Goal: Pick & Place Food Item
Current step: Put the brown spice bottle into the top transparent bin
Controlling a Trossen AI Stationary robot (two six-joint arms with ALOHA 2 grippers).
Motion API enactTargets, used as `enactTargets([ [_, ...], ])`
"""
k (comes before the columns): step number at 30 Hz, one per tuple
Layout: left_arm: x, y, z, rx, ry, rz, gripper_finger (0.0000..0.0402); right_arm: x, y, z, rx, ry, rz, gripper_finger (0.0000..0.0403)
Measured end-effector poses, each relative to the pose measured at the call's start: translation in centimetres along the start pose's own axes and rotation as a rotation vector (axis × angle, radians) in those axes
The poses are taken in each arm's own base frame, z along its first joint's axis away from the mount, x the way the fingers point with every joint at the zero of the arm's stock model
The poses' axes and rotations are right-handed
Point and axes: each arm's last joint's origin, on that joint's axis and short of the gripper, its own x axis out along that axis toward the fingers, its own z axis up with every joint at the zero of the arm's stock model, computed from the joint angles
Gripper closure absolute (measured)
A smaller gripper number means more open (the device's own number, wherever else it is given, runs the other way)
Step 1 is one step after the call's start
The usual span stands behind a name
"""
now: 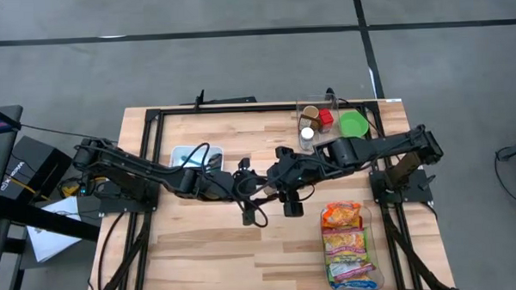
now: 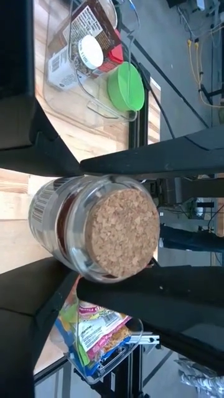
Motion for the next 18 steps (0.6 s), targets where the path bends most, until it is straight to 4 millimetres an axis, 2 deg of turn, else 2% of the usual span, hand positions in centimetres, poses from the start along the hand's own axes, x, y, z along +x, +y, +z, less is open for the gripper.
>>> enactTargets([
  [5, -0.2, 0.1, -0.1, 0.004, 0.027, 0.009, 0.0168, -0.3, 0.1, 0.0, -0.001, -0.007, -0.012, 0.0236],
  [9, -0.4, 0.2, -0.8, 0.024, 0.1, 0.017, 0.0141, -1.9, -0.2, 0.0, 0.018, -0.044, -0.027, 0.0236],
  [18, -0.9, 0.3, -2.6, 0.018, 0.284, 0.037, 0.0142, -6.7, -1.3, -0.9, 0.072, -0.092, -0.167, 0.0236],
])
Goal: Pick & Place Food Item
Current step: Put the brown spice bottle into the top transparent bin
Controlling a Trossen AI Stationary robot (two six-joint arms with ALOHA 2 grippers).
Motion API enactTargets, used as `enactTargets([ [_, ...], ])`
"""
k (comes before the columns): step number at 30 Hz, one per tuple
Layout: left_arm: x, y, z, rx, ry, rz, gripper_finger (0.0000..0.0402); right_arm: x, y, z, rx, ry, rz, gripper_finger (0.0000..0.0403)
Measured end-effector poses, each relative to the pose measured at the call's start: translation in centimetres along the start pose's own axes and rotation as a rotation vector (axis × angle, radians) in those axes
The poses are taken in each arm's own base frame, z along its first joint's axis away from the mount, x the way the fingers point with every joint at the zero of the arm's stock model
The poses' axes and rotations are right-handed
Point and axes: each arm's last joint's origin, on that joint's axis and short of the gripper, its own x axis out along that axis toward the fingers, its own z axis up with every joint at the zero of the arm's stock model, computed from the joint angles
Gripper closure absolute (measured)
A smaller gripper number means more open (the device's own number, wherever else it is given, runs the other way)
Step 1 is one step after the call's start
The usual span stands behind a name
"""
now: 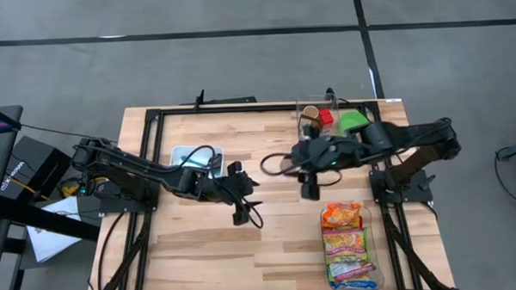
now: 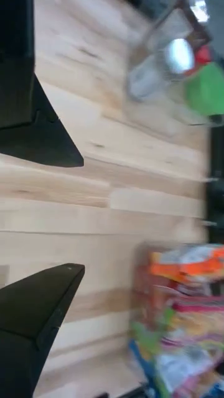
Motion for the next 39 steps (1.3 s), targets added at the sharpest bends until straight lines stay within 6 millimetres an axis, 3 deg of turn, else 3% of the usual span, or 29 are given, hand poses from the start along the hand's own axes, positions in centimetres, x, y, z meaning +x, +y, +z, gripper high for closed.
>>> enactTargets([
  [7, -0.2, -0.2, -0.9, -0.023, 0.079, 0.007, 0.0156, -3.8, -2.3, -2.1, 0.116, -0.011, -0.157, 0.0236],
  [13, -0.6, -0.4, -1.0, -0.023, 0.092, 0.0, 0.0172, -4.2, -3.9, -7.8, 0.352, -0.013, -0.265, 0.0236],
  [21, -3.5, 0.7, -0.8, -0.072, 0.025, -0.016, 0.0208, -2.8, -6.3, -15.9, 0.73, -0.07, -0.458, 0.0236],
  [31, -7.9, 2.9, -1.9, -0.176, -0.156, 0.032, 0.0248, 0.1, -8.5, -20.9, 0.872, -0.127, -0.596, 0.0236],
  [39, -9.6, 3.8, -1.6, -0.196, -0.278, 0.071, 0.0269, 3.6, -9.8, -22.6, 0.894, -0.069, -0.681, 0.0236],
])
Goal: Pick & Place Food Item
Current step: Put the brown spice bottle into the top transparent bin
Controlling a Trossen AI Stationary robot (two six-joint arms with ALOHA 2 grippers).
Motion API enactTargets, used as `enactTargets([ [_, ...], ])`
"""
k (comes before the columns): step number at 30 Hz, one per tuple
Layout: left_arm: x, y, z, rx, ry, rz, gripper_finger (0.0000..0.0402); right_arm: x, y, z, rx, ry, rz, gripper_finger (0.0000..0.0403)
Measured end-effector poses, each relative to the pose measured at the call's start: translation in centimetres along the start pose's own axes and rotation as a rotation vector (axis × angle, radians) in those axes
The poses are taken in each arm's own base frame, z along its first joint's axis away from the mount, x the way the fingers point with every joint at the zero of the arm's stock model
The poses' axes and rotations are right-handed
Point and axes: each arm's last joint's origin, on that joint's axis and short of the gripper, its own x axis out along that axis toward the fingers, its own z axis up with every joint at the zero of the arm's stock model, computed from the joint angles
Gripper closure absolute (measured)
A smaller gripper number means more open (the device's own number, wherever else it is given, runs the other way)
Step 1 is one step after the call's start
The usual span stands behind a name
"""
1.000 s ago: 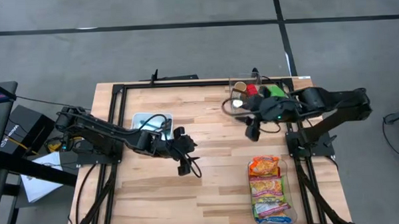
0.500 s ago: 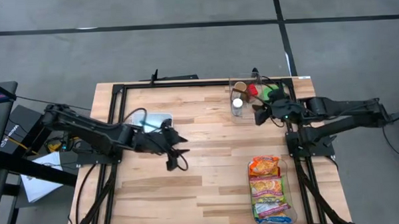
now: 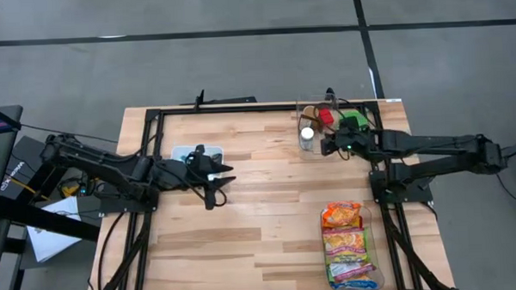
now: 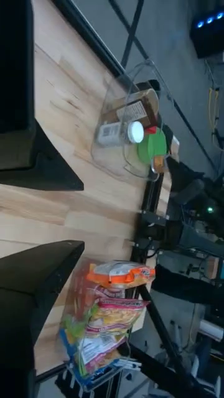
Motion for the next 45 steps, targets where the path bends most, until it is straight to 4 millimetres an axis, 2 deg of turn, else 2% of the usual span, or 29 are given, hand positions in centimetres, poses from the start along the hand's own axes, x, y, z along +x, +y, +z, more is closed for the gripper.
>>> enactTargets([
  [6, -0.6, 0.3, 0.4, -0.012, -0.027, 0.011, 0.0282, 2.7, 0.5, 0.1, -0.004, -0.018, -0.06, 0.0236],
  [12, -0.8, 0.3, 0.6, -0.02, -0.039, 0.009, 0.0292, 4.9, 0.6, -1.2, 0.006, -0.016, -0.065, 0.0236],
  [16, -0.8, 0.3, 0.7, -0.024, -0.044, 0.008, 0.0297, 5.2, 0.7, -1.9, 0.01, -0.063, -0.052, 0.0236],
  [28, -0.8, 0.3, 0.6, -0.05, -0.042, 0.008, 0.0298, 6.1, -0.7, -3.9, 0.028, -0.05, -0.096, 0.0236],
  [45, -0.8, 0.3, 0.8, -0.11, -0.055, 0.002, 0.0298, 6.0, -1.2, -4.1, 0.024, -0.045, -0.141, 0.0236],
])
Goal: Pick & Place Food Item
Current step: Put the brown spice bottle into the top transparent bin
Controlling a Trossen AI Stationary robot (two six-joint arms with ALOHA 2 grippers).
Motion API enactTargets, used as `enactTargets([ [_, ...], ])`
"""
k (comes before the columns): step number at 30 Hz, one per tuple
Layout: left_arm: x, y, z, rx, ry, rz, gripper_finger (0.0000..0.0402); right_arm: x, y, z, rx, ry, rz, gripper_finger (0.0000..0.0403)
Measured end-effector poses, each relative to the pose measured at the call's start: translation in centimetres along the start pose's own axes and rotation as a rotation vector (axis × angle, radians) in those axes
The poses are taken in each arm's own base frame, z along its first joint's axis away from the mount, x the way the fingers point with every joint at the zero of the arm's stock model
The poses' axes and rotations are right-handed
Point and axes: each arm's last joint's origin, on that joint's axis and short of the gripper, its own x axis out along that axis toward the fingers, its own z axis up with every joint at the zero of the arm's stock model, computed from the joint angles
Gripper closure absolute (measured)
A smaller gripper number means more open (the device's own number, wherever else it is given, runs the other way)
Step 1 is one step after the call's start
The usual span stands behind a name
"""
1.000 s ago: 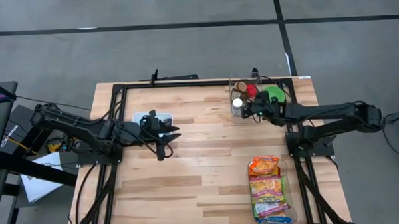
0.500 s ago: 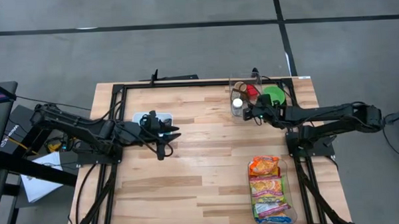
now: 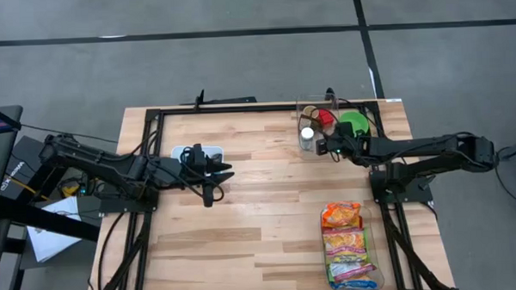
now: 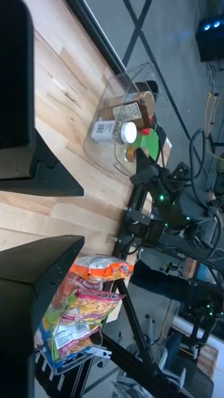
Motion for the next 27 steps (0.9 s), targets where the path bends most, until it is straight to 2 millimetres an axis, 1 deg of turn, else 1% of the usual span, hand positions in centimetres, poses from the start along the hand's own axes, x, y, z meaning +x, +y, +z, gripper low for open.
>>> enactTargets([
  [14, -0.05, -0.11, 0.01, -0.011, -0.002, -0.006, 0.0298, 0.5, -0.1, 0.03, 0.002, 0.005, -0.027, 0.0236],
  [27, -0.05, -0.12, 0.03, -0.029, -0.004, -0.007, 0.0298, 0.71, -0.19, 0.2, -0.025, 0.024, -0.01, 0.0236],
])
